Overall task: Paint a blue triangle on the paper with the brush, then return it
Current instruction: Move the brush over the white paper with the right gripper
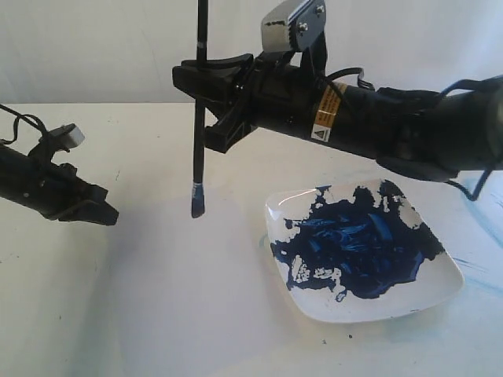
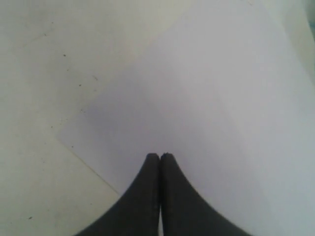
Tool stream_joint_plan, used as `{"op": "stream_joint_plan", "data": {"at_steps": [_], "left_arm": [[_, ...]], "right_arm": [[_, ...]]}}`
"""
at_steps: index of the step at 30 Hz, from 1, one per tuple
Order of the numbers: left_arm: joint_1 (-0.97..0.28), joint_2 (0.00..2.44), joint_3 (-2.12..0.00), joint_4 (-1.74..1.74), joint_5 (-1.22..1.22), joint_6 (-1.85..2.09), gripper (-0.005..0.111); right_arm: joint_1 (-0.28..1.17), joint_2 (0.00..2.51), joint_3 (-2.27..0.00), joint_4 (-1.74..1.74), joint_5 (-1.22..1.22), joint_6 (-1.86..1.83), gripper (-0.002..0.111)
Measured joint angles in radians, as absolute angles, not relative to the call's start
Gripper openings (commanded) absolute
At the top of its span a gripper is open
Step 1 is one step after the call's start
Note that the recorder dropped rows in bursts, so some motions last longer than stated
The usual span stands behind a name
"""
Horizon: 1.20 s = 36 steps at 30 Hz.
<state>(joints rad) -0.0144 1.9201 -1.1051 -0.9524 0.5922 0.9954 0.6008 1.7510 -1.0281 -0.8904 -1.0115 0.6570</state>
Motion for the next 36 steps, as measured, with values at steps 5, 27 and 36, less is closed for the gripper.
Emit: {"op": "stream_joint_plan", "data": {"at_steps": [5,27,36], "left_arm": [[-0.014,1.949,-1.105,-0.98,0.588,1.007,0.0],[-0.014,2.01,-1.11,-1.028,0.593,1.048,0.0],[-0.014,2.01,-1.11,-1.028,0.593,1.049,0.0]], "right_arm": [[0.609,1.807,-1.08,-0.876,-1.025,0.652,0.0],[0.633,1.879,-1.102,-0.876,-1.025,0.652,0.0],[0.639,1.892,-1.106,-0.816,-1.02,0.664,0.0]]}}
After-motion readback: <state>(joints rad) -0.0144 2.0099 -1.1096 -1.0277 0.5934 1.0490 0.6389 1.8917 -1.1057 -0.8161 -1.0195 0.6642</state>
